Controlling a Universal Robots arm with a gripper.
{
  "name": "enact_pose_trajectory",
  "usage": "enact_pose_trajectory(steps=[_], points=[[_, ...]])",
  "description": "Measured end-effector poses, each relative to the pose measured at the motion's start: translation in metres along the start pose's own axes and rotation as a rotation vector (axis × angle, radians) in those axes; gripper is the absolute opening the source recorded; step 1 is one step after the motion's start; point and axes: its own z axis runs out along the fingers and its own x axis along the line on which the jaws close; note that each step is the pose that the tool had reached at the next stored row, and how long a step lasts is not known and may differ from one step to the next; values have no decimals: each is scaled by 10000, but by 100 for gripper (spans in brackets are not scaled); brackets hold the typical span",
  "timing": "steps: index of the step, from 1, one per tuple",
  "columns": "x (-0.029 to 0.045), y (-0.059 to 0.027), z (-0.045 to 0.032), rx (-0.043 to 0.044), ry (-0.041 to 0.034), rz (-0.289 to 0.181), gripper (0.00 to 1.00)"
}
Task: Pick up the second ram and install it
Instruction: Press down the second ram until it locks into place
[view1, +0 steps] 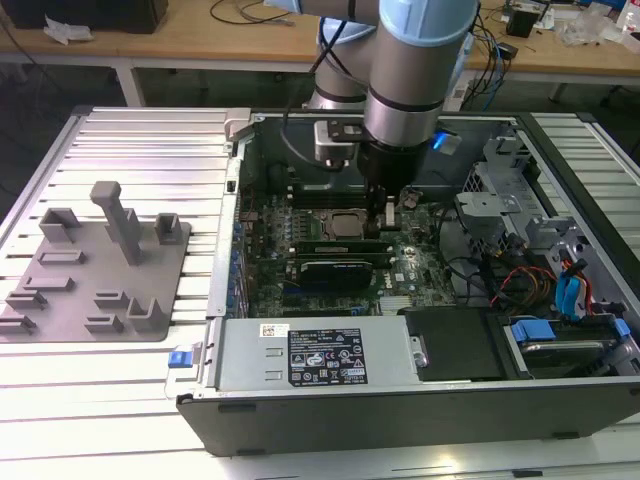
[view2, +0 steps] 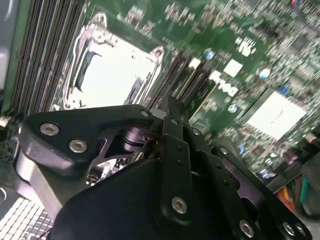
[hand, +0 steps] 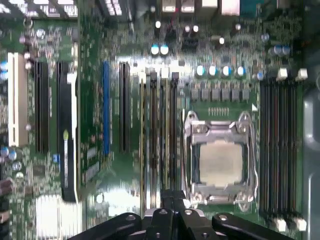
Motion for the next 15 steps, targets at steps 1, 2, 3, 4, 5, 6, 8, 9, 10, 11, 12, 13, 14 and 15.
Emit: enact_pose_trajectory(steps=[1,2,3,4,5,6,8,9,10,11,12,13,14,15], points=[[-4,85,4,17,2,1,8],[-11,180,9,37,8,1,8],[-15,243,13,51,14,-1,8],[-26,350,20,71,25,-2,8],[-30,401,22,80,32,0,8],[-33,438,26,87,37,-2,8],[-41,537,45,100,67,-2,8],[-42,554,55,103,82,-3,8],[-43,560,62,105,90,-2,8],[-45,562,67,105,99,-2,8],[-44,562,68,105,99,-3,8],[-45,565,68,105,99,-2,8],[-45,573,69,107,97,-2,8],[-45,578,69,106,97,-2,8]])
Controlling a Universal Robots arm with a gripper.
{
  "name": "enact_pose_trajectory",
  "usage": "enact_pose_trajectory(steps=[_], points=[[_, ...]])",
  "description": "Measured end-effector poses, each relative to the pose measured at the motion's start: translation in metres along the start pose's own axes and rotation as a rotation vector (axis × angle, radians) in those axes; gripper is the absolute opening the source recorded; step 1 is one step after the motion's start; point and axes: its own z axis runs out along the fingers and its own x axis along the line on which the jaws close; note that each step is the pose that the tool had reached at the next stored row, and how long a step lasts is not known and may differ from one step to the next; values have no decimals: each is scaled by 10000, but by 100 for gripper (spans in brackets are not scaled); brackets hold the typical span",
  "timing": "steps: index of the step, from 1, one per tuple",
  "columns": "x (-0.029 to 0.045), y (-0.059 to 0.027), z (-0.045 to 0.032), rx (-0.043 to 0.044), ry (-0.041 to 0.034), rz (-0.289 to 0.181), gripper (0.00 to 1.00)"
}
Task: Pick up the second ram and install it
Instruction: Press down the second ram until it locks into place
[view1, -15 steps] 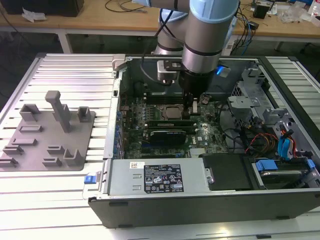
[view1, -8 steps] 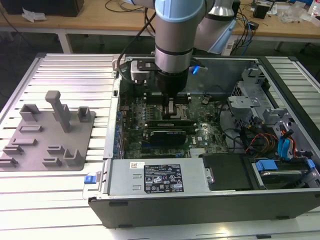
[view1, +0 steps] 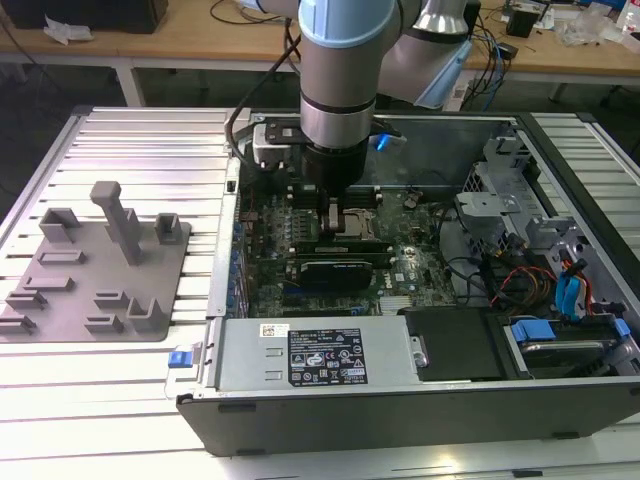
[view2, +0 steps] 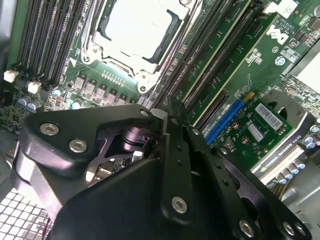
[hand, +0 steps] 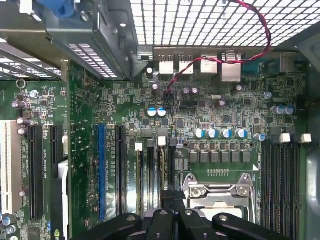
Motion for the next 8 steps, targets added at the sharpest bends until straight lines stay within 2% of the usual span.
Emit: enact_pose_trajectory(steps=[8], points=[[1,20,14,3,-3,0,8]])
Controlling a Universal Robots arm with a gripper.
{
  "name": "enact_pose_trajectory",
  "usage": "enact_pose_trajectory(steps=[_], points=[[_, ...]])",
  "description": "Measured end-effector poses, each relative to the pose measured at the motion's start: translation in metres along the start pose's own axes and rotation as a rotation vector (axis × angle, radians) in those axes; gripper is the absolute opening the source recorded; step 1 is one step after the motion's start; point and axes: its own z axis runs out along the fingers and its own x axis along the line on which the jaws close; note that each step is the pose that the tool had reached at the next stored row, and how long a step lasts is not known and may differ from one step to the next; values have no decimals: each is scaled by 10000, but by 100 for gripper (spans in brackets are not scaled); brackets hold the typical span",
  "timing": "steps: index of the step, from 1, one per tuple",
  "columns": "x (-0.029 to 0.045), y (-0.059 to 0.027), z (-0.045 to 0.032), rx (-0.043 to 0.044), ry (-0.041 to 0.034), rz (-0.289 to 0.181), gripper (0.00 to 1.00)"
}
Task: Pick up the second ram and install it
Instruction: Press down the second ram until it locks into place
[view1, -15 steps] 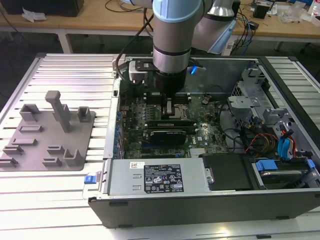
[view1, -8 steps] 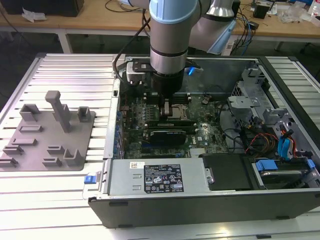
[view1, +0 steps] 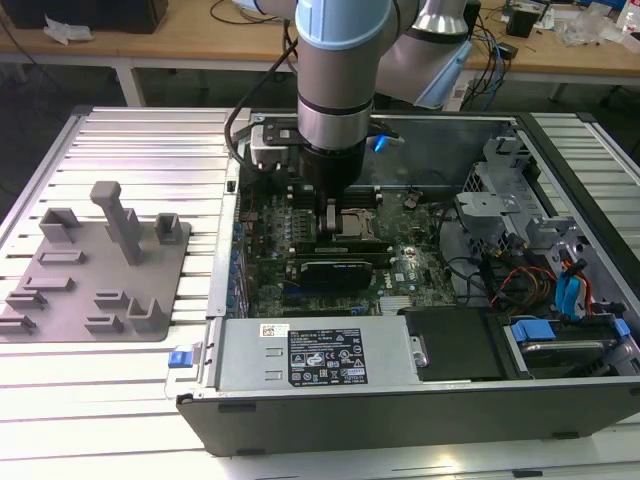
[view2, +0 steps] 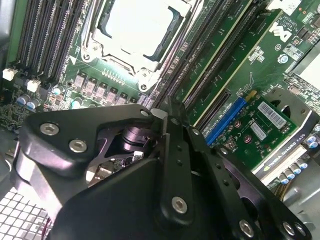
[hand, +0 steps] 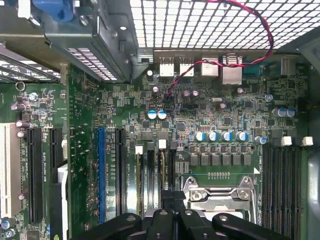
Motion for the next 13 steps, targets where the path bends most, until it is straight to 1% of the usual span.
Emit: enact_pose_trajectory(steps=[1,3,5,13], points=[[0,0,-23,-1,1,0,8],[3,0,-32,-1,0,0,8],[35,0,-33,-1,-9,0,8],[40,8,22,-4,-9,-1,8]])
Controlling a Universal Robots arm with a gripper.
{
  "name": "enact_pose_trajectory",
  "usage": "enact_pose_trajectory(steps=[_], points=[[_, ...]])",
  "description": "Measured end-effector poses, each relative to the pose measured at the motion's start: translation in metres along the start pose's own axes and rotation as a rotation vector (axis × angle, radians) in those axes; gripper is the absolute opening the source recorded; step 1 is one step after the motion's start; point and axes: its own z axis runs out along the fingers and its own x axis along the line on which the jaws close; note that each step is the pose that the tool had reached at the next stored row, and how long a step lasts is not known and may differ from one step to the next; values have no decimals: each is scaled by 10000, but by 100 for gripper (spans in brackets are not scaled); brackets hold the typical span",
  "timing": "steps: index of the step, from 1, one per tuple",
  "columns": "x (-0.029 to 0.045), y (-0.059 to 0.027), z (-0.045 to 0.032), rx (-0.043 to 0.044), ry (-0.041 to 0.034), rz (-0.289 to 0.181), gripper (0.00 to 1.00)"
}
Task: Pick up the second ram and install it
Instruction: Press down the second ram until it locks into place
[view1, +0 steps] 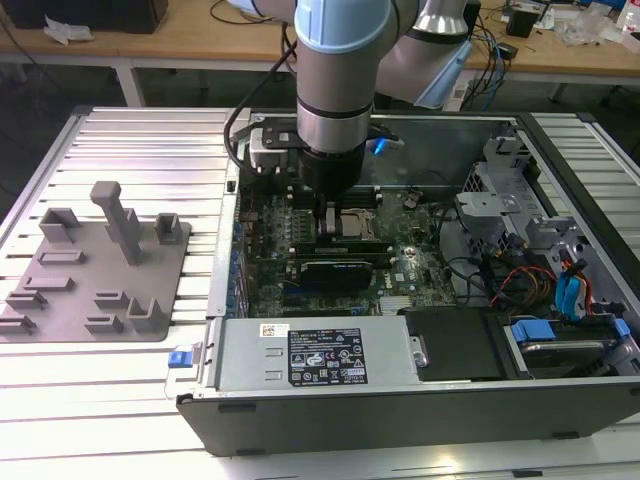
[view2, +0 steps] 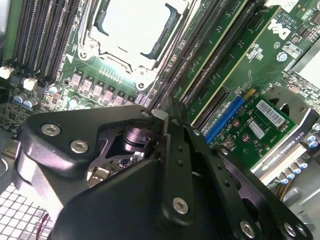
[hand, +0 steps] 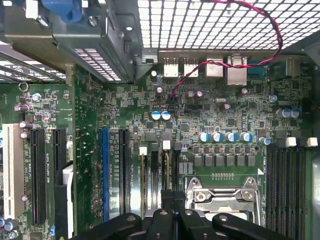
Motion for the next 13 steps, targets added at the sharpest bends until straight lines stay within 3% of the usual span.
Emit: enact_pose_trajectory(steps=[9,13], points=[[-1,0,14,6,-10,1,8],[-2,-1,-86,3,-5,1,8]])
